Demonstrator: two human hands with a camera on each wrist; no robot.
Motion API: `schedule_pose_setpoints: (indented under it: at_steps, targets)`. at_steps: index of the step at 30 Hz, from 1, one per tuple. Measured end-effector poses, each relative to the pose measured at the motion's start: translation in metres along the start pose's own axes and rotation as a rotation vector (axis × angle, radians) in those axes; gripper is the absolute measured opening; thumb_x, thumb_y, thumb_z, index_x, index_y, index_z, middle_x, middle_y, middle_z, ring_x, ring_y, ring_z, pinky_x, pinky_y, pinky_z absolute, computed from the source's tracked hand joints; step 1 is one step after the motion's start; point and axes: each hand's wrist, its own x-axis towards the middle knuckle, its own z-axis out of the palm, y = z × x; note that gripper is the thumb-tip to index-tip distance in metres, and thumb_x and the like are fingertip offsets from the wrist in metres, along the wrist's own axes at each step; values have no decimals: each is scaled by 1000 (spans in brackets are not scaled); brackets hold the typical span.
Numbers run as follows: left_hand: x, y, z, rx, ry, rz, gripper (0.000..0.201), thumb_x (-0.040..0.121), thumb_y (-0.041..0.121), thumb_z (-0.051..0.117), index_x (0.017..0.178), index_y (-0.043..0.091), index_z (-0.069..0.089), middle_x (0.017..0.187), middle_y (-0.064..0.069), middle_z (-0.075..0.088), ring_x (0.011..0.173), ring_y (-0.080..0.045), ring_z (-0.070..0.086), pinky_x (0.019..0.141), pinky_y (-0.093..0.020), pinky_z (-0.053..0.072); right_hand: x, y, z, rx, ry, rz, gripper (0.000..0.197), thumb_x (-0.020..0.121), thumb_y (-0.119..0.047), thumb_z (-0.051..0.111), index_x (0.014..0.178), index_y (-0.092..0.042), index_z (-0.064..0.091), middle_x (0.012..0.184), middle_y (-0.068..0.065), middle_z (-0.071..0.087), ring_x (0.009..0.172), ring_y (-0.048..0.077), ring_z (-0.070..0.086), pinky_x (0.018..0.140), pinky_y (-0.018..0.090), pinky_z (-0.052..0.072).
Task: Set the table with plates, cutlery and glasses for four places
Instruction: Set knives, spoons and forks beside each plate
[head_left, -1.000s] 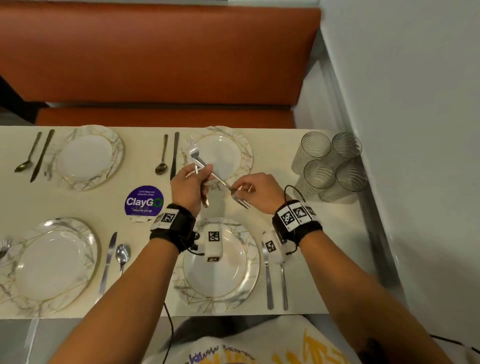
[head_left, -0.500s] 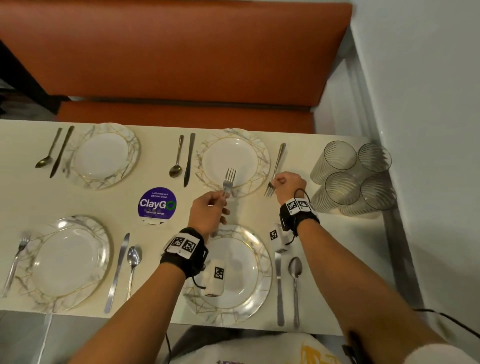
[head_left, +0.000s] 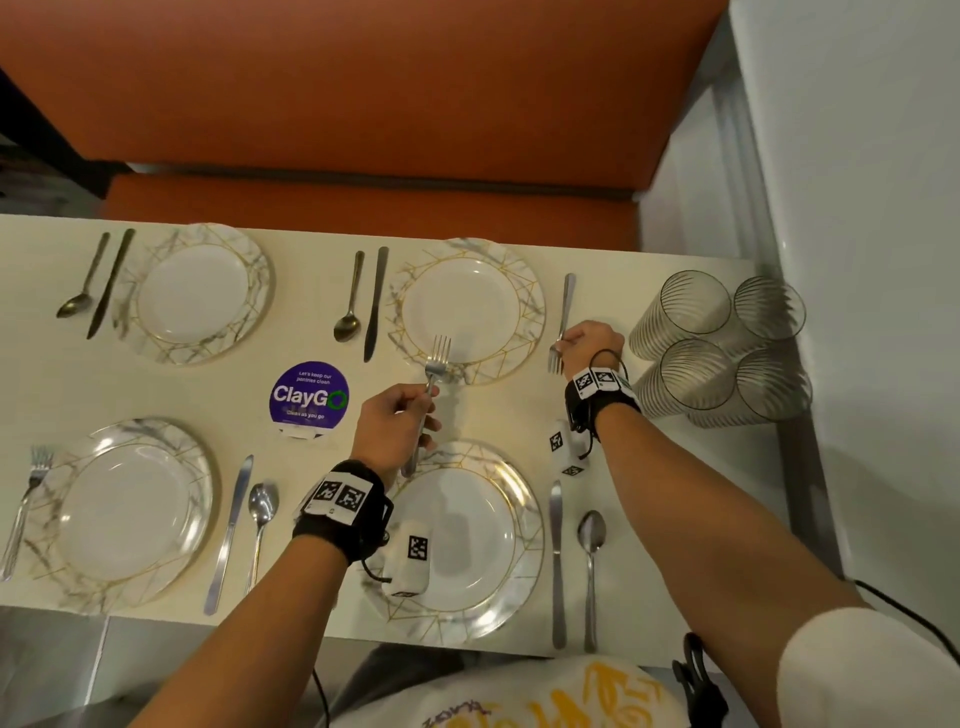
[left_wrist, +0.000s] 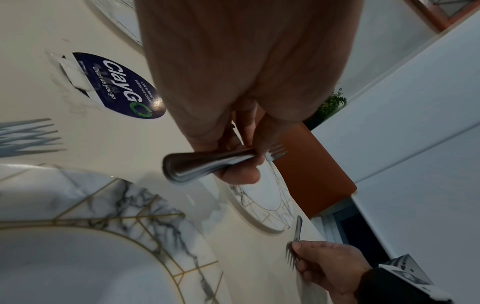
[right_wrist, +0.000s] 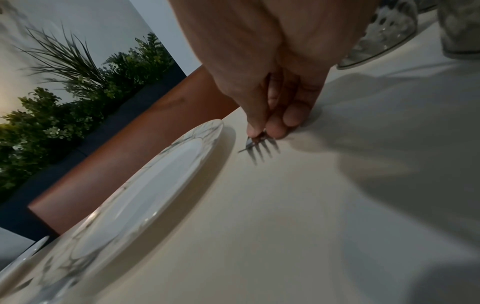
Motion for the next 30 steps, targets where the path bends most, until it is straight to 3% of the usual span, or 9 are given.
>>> schedule_pose_setpoints:
  at_steps: [7,10,14,20,22,25,27,30]
  targets:
    - [0,0,-2,-16,6,-8,15,101,13,61,108,7,73,87,-8,66,73,-20,66,58,-33,55,8,-10,-4,-16,-7,-6,8,87,-12,76,94,-8,79,93,12,77,84,28,74,85,38,62]
    - [0,1,-3,-23,6,-4,15,101,12,61,109,6,72,89,-9,65,74,-20,66,58,-32,55,9,-13,-6,-54,-11,-14,10,88,-11,76,97,-8,78,93,9,76,81,24,71,84,27,59]
    - [-1,1,-5,-25,7,4,16,101,10,59,109,6,72,90,-9,64,74,-20,65,56,-30,55,8,-16,-9,-92,-33,-16,14,89,-9,74,102,-6,78,100,15,76,92,31,73,89,37,61]
    - [-1,1,-6,-12,10,16,18,102,8,57,112,7,72,91,-10,65,72,-18,65,57,-27,56,-1,-19,-17,-76,3,-25,23,92,-6,68,114,-3,72,112,15,72,98,28,70,91,33,58]
    - [-1,3,-8,-29,28,15,20,101,6,56,113,8,72,91,-10,66,73,-20,64,62,-30,57,-11,-22,-16,-89,109,-106,20,93,-9,65,112,-8,71,114,14,69,103,29,68,88,35,58]
    - [0,10,-13,-62,39,31,26,101,1,54,119,8,71,94,-9,67,77,-21,64,70,-36,57,-40,-42,-9,10,177,-353,16,95,-12,61,107,-12,72,106,11,71,92,22,67,80,29,55]
    - [0,15,-18,-86,23,42,28,102,2,52,123,9,69,98,-9,66,80,-20,65,72,-36,57,-65,-66,2,108,98,-478,14,96,-19,61,105,-16,72,97,3,71,83,16,64,77,30,55]
    - [3,20,-32,-126,-12,55,30,102,4,53,124,15,70,98,-10,67,76,-20,66,69,-41,53,-102,-110,21,215,-166,-502,21,97,-39,61,107,-23,71,91,-5,72,76,14,68,66,25,55]
